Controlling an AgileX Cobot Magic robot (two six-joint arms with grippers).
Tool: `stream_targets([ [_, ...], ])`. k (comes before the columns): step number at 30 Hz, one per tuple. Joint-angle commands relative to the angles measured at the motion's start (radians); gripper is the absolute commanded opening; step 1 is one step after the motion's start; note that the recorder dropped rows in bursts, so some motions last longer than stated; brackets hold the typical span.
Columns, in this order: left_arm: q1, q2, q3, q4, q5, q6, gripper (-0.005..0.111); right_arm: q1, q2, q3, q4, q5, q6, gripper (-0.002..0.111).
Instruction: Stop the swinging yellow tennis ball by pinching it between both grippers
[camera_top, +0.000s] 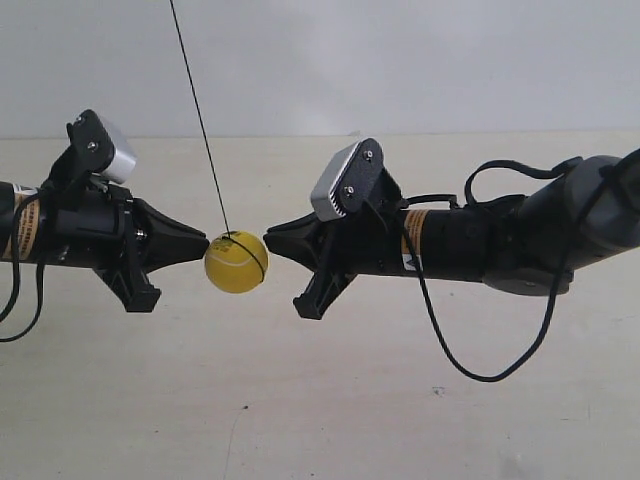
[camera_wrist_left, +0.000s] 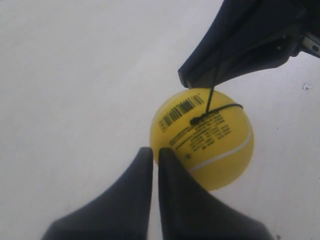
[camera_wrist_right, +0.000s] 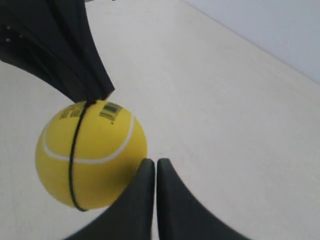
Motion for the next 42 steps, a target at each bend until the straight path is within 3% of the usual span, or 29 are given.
stream_targets([
  [1,-0.003,0.002,-0.004,-0.001,0.032,0.006,0.005,-0.002,-0.001,-0.003,0.017,0.022,-0.026,0.000],
  [15,0.001,0.002,-0.004,-0.003,0.163,-0.019,0.005,-0.007,-0.001,-0.003,0.056,0.091,-0.066,0.000],
  [26,0.003,-0.016,-0.004,-0.003,0.306,-0.050,0.005,-0.170,-0.004,-0.003,0.024,0.071,0.047,0.000],
  [31,0.003,-0.054,-0.004,-0.003,0.424,-0.115,0.005,-0.192,-0.005,-0.003,0.014,0.062,0.059,0.000],
  [42,0.003,-0.061,-0.002,0.006,0.342,-0.117,0.005,-0.188,0.000,-0.003,-0.143,-0.047,0.174,0.000],
])
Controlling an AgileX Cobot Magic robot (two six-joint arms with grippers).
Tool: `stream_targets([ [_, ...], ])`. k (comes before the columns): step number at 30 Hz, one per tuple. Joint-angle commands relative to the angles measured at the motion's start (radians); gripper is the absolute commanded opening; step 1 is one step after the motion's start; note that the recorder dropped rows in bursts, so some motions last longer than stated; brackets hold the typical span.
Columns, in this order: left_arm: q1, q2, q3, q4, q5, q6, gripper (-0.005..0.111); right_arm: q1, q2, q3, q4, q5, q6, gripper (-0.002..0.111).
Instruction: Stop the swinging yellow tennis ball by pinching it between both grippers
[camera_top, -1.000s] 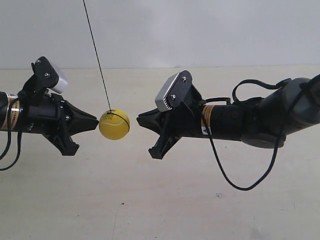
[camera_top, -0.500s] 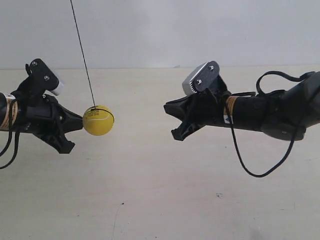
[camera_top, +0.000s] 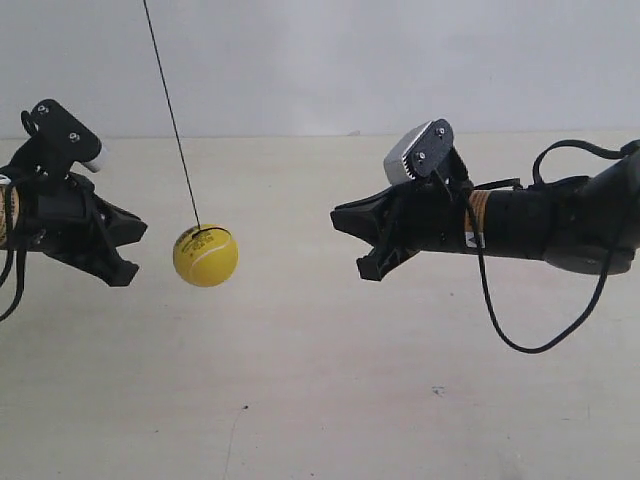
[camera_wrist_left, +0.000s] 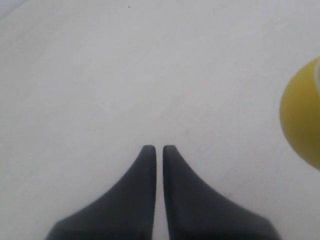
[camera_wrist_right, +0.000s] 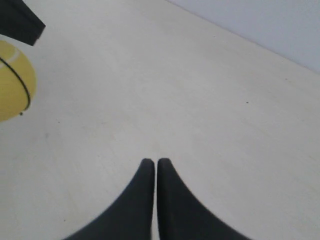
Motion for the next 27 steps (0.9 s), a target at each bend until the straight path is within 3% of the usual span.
stream_targets([
  [1,0.001,-0.006,-0.002,0.008,-0.074,-0.009,0.005,-0.001,0.004,-0.003,-0.039,-0.060,0.030,0.000],
  [6,0.001,-0.006,-0.002,0.037,-0.196,0.004,0.005,0.010,0.042,-0.003,-0.039,-0.169,0.032,0.000],
  [17,0.001,-0.006,-0.002,0.030,-0.219,0.006,0.005,0.049,0.042,-0.003,-0.022,-0.165,0.023,0.000],
  [22,0.001,-0.006,-0.002,-0.027,-0.219,0.025,0.005,0.049,-0.029,-0.003,0.142,0.017,-0.039,0.000],
  [27,0.001,-0.026,-0.002,-0.027,-0.216,-0.012,0.005,0.049,-0.202,-0.003,0.150,0.178,-0.030,0.000],
])
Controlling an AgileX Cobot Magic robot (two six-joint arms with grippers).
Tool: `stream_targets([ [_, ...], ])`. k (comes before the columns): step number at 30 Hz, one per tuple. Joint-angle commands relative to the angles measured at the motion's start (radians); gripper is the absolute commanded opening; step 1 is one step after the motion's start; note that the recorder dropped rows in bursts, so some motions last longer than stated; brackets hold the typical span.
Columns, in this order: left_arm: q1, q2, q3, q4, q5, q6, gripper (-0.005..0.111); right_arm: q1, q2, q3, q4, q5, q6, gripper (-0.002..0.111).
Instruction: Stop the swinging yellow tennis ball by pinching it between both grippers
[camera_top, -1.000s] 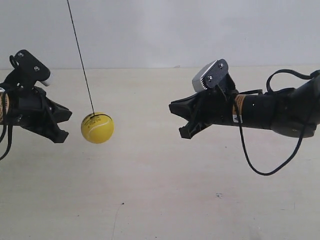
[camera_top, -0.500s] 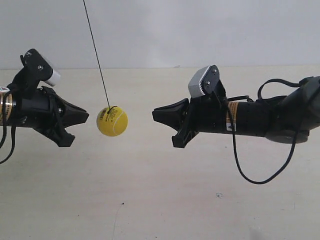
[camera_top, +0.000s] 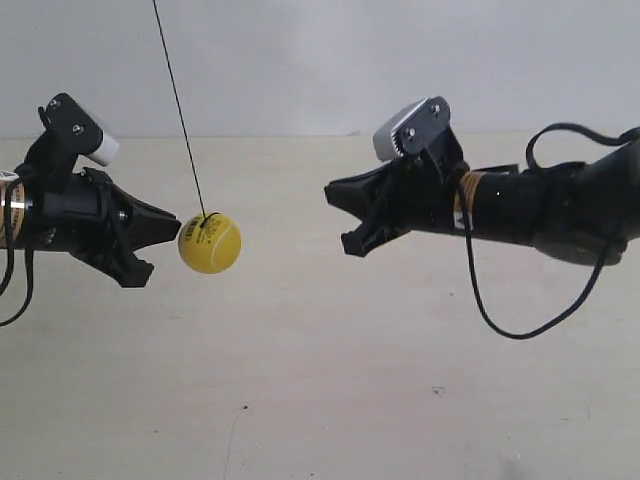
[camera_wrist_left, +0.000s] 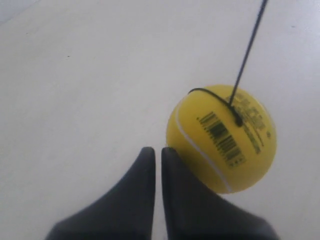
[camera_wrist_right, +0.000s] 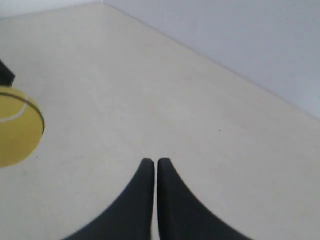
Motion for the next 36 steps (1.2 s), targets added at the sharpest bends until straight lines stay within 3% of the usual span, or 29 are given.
stream_targets([
  [1,0.001,-0.039,-0.002,-0.012,-0.003,-0.035,0.005,0.001,-0.159,-0.003,0.016,0.130,0.005,0.000],
  [10,0.001,-0.273,0.000,-0.001,0.189,-0.183,0.005,0.001,-0.451,-0.003,0.016,0.474,0.019,0.000],
  [21,0.001,-0.690,0.092,-0.004,0.307,-0.268,0.005,0.001,-0.631,-0.001,0.021,0.646,0.095,0.000],
  [25,0.001,-0.838,0.147,-0.053,0.372,-0.268,0.005,0.001,-0.714,0.046,0.021,0.626,0.072,0.000],
  [36,0.001,-1.295,0.279,-0.109,0.356,-0.291,0.005,0.001,-1.077,0.276,0.031,0.594,0.065,0.000],
])
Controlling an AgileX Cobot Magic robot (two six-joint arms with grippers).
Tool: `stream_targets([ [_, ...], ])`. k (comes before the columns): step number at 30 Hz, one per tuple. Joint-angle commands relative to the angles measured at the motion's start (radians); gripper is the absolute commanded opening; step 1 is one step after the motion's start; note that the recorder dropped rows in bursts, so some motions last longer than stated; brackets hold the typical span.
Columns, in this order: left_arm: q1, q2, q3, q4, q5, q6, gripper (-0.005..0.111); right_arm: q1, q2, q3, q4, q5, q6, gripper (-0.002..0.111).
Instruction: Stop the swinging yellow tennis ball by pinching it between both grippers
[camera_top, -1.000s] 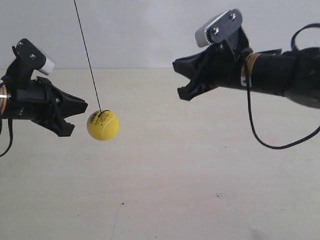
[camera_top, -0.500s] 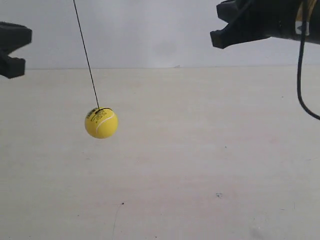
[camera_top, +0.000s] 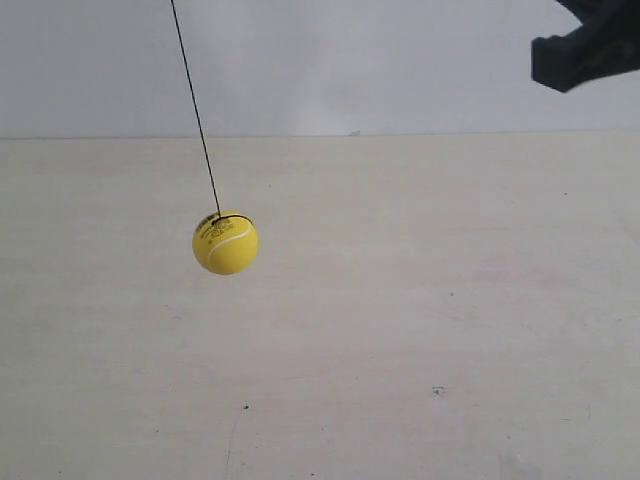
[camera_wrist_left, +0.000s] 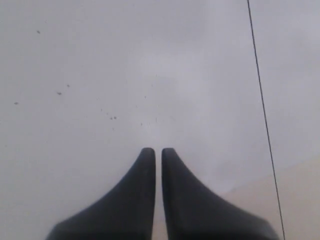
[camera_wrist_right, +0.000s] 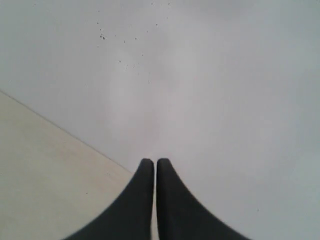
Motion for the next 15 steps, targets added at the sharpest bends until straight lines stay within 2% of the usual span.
stream_targets([
  [1,0.001,-0.137,0.021,-0.017,0.007,-0.041,0.005,0.001,-0.139,0.087,0.010,-0.016,-0.005,0.000],
  [7,0.001,-0.372,0.106,-0.017,0.007,-0.087,0.005,0.001,-0.362,0.233,0.022,-0.062,0.047,0.000],
  [11,0.001,-0.404,0.122,-0.017,-0.028,-0.087,0.005,0.001,-0.370,0.236,0.022,-0.055,0.139,0.000],
  [15,0.001,-0.404,0.122,-0.017,-0.046,-0.087,0.005,0.001,-0.370,0.236,0.022,-0.043,0.150,0.000],
])
